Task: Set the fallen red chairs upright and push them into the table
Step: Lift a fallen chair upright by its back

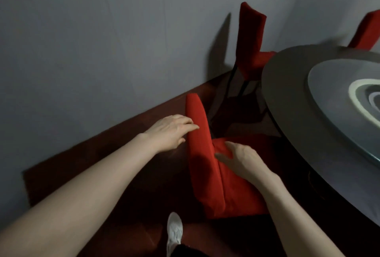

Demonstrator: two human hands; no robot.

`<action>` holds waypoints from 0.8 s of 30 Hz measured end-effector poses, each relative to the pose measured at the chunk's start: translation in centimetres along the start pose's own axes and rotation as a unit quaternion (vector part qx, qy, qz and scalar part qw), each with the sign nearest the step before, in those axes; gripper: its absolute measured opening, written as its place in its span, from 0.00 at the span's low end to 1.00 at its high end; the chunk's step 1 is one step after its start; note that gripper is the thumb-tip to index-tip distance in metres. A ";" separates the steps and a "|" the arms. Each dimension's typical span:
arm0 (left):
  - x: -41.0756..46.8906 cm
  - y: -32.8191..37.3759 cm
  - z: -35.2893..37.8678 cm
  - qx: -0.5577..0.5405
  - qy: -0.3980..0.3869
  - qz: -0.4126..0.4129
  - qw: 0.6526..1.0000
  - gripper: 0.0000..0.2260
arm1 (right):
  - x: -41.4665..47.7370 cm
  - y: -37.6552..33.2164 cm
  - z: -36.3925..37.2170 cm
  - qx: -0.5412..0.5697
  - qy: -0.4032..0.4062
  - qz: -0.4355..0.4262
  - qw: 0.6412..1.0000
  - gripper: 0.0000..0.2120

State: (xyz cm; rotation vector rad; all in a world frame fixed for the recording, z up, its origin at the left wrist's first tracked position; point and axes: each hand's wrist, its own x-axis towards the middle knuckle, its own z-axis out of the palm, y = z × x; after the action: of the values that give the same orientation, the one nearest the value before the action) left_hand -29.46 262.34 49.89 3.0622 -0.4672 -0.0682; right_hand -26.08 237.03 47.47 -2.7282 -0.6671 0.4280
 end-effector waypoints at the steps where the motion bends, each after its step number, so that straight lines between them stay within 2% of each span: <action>1: 1.3 -1.3 0.2 0.004 -0.013 0.020 1.000 0.28 | 1.3 -0.4 0.6 -0.011 -0.014 0.010 1.000 0.27; 4: 5.5 -5.2 0.7 0.009 -0.033 0.078 0.996 0.32 | 4.6 -1.6 2.1 -0.023 -0.057 0.043 0.997 0.30; 10: 13.4 -10.8 2.4 0.005 -0.110 0.195 0.975 0.36 | 7.8 -4.4 4.3 0.048 -0.136 0.162 0.976 0.26; 15: 19.5 -13.5 4.3 0.052 -0.197 0.318 0.926 0.39 | 9.9 -6.8 5.2 0.095 -0.099 0.306 0.942 0.28; 19: 22.2 -14.5 5.6 0.095 -0.254 0.382 0.883 0.40 | 10.8 -8.6 5.2 0.125 -0.071 0.403 0.904 0.30; 22: 23.6 -14.5 6.9 0.108 -0.263 0.416 0.864 0.40 | 10.4 -9.0 5.7 0.165 -0.058 0.451 0.875 0.36; 24: 24.4 -14.3 7.9 0.112 -0.233 0.455 0.852 0.40 | 10.0 -9.0 6.7 0.174 -0.053 0.467 0.865 0.41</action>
State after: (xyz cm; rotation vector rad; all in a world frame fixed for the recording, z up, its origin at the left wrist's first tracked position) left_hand -2.34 268.42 40.36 2.6213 -1.9908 -0.7548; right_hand -23.51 250.92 42.39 -2.4872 0.7242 0.8039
